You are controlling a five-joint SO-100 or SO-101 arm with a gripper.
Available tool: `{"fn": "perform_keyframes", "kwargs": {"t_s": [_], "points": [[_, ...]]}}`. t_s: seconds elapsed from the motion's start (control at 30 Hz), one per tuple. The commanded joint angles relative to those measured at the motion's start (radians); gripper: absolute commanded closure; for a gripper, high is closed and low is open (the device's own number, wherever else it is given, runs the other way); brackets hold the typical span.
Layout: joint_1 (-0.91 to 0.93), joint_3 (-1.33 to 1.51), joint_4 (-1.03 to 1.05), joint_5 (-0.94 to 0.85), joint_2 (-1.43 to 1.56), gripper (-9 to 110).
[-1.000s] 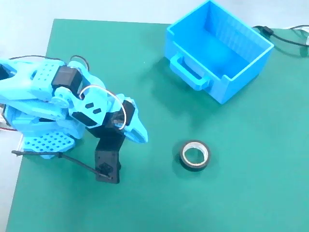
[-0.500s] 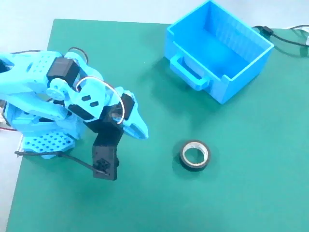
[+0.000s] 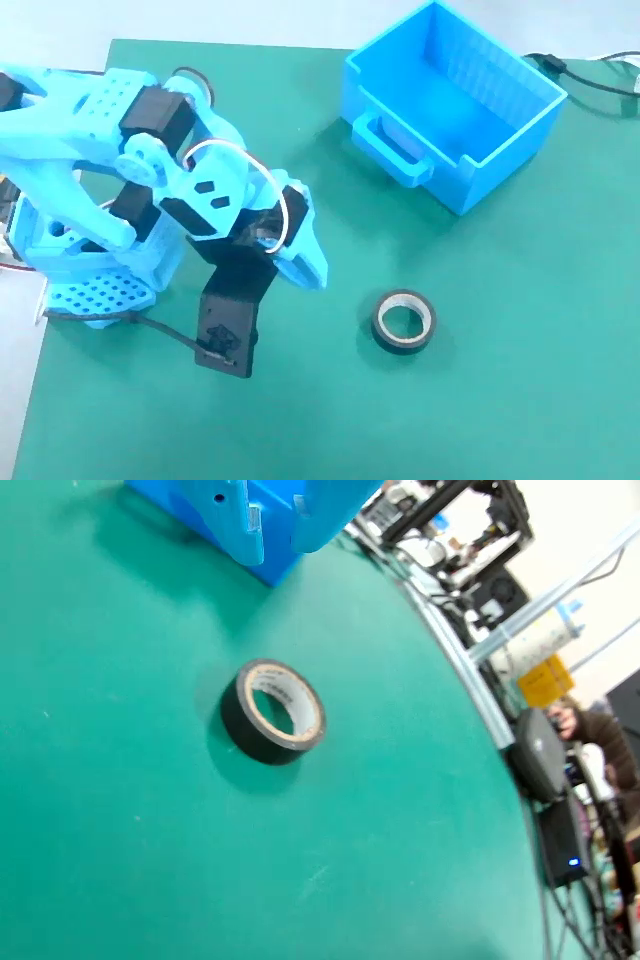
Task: Put the tape in the box
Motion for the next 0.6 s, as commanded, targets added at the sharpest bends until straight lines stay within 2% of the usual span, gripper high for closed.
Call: {"fn": "perform_keyframes", "kwargs": {"t_s": [0.0,0.27,0.57], "points": [[0.012,-0.193,0.074,-0.015,-0.121,97],[0.009,-0.511,0.264,-0.109,-0.503,90],[0.009,-0.532,0.275,-0.216,-0.646,82]]}}
